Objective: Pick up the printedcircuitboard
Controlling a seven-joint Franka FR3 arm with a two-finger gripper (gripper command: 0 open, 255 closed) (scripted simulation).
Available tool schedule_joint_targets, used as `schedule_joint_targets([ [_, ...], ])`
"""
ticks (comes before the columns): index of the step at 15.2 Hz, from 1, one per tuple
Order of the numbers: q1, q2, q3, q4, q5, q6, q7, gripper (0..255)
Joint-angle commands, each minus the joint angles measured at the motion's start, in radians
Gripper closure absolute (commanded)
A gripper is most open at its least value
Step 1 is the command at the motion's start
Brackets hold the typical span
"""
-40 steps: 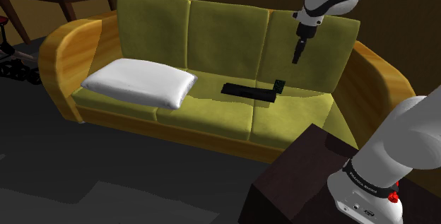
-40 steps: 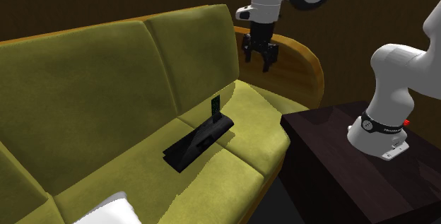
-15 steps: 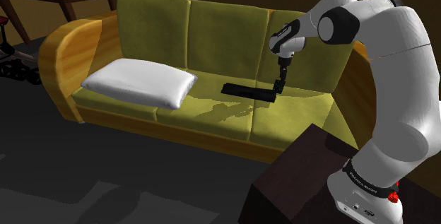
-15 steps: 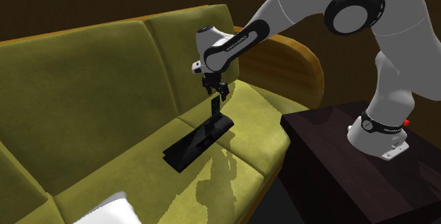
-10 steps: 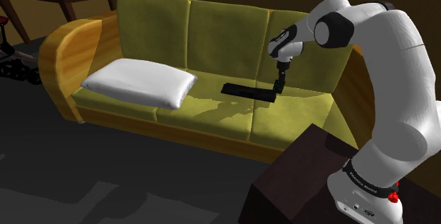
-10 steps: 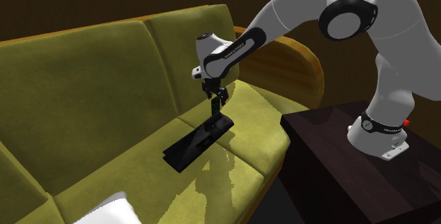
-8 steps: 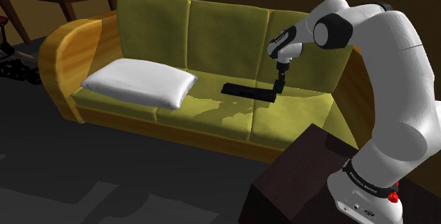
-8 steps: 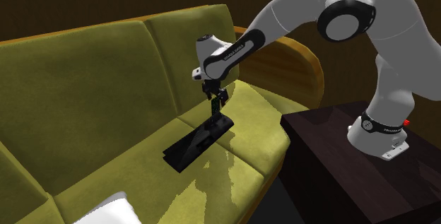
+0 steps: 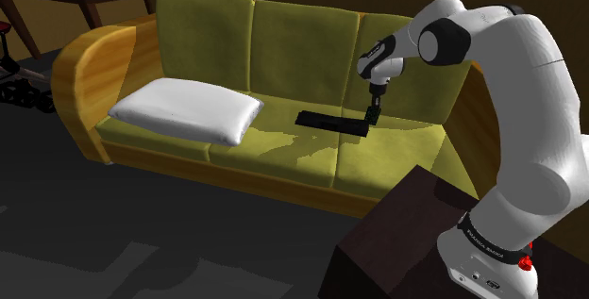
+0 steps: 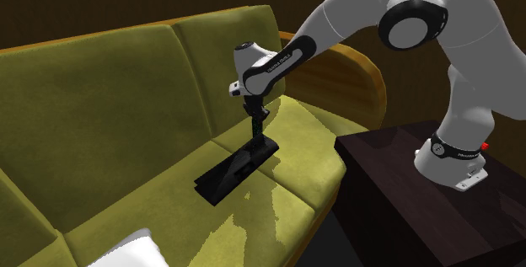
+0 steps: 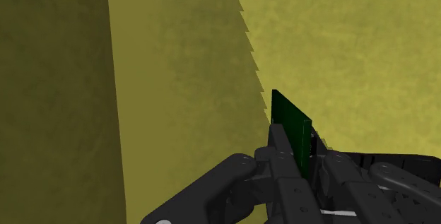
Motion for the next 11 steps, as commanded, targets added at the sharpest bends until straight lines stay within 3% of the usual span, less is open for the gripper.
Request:
schedule_joint_targets([
  [1, 0.0, 0.0, 0.0, 0.0, 0.0, 0.0, 0.0, 255],
  [11, 0.016, -0.079, -0.022, -0.006, -0.023, -0.072, 0.006, 255],
])
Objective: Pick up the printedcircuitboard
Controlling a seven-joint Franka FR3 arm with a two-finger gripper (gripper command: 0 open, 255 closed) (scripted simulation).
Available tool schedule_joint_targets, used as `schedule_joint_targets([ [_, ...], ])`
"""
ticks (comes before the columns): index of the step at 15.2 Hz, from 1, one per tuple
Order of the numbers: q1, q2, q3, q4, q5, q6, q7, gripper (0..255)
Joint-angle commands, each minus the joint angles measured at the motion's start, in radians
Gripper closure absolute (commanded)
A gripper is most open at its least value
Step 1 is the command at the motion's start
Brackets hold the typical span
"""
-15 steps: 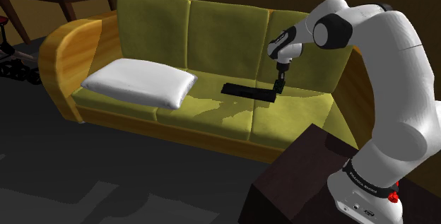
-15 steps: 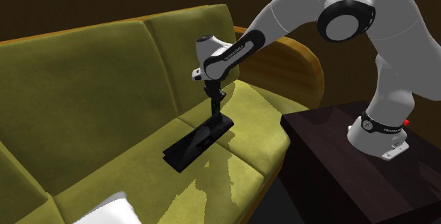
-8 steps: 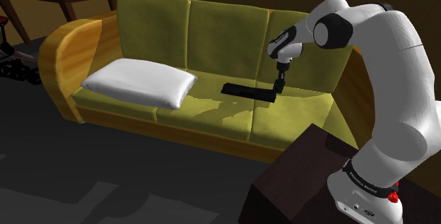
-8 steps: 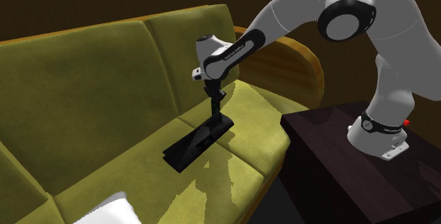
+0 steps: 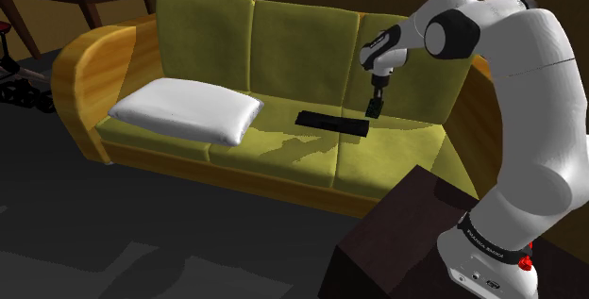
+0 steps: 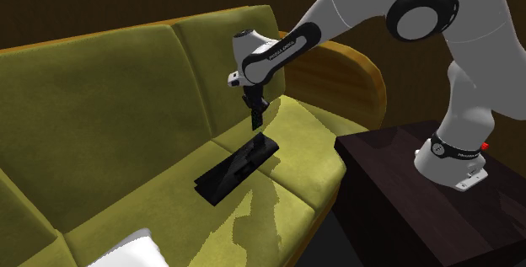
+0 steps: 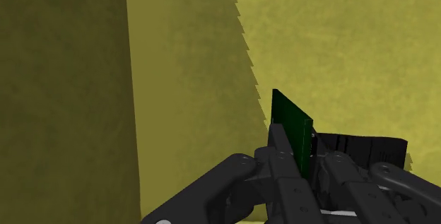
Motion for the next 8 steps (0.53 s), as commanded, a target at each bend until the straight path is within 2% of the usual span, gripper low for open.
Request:
schedule_joint_targets([
  [1, 0.003, -0.019, -0.006, -0.001, -0.006, -0.018, 0.0, 255],
  [8, 0.011, -0.06, -0.017, 0.006, -0.02, -0.064, 0.004, 255],
])
